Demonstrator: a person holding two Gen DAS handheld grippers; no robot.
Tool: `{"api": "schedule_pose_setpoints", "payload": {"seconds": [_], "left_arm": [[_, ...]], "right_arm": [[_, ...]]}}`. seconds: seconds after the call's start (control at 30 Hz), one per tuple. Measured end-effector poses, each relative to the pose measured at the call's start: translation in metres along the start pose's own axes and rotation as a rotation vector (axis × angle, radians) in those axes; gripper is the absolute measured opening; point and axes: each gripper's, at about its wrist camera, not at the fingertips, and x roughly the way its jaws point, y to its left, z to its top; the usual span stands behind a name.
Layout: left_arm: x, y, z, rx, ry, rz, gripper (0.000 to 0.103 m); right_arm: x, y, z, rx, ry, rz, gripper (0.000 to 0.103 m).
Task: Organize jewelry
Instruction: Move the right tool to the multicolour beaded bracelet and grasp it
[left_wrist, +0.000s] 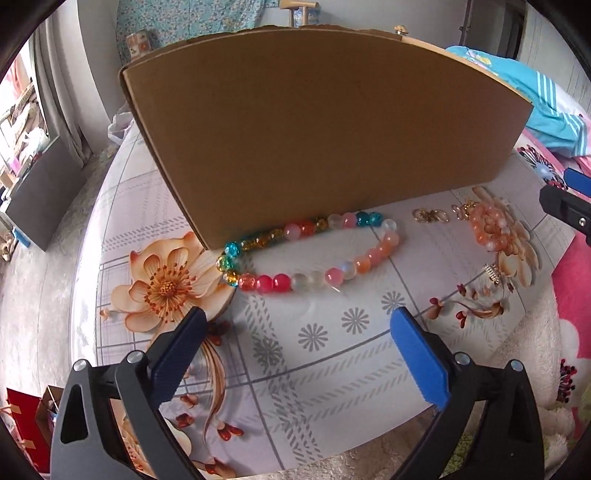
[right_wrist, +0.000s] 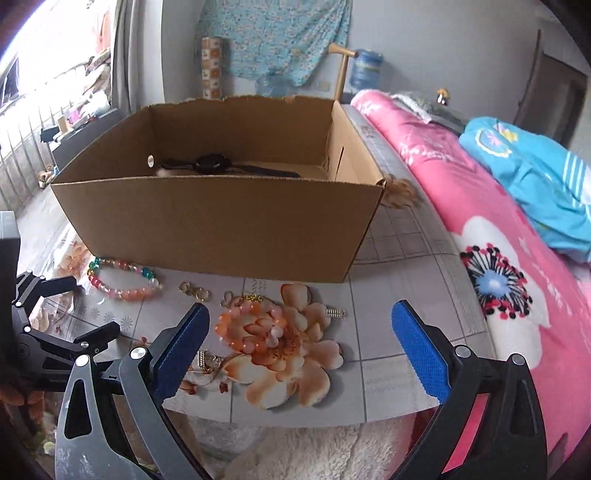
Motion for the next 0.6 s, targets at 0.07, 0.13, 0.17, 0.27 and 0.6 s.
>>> {"api": "schedule_pose_setpoints", "payload": {"seconds": [0.07, 0.13, 0.17, 0.27, 0.6], "left_arm": [[0.001, -0.002, 0.001, 0.000, 0.009, 0.007, 0.098], [0.004, -0.007, 0.005, -0.001, 0.019, 0.011, 0.099], [0.005, -0.007, 0.005, -0.001, 0.025, 0.011, 0.099], [0.004, -0.006, 0.005, -0.003, 0.033, 0.010, 0.099], [-0.012, 0.019, 0.008, -0.072, -0.038, -0.017, 0.097]], "right_arm": [[-0.003, 0.000, -0.003, 0.039, -0.054, 0.018, 0.095], [-0.002, -0.005, -0.008, 0.063, -0.096, 0.070, 0.095], [-0.002, -0.006, -0.009, 0.072, -0.110, 0.089, 0.095], [0.002, -0.004, -0.013, 0.073, -0.125, 0.098, 0.095], [0.028, 0.011, -0.020, 0.101, -0.058, 0.232, 0.095]]}}
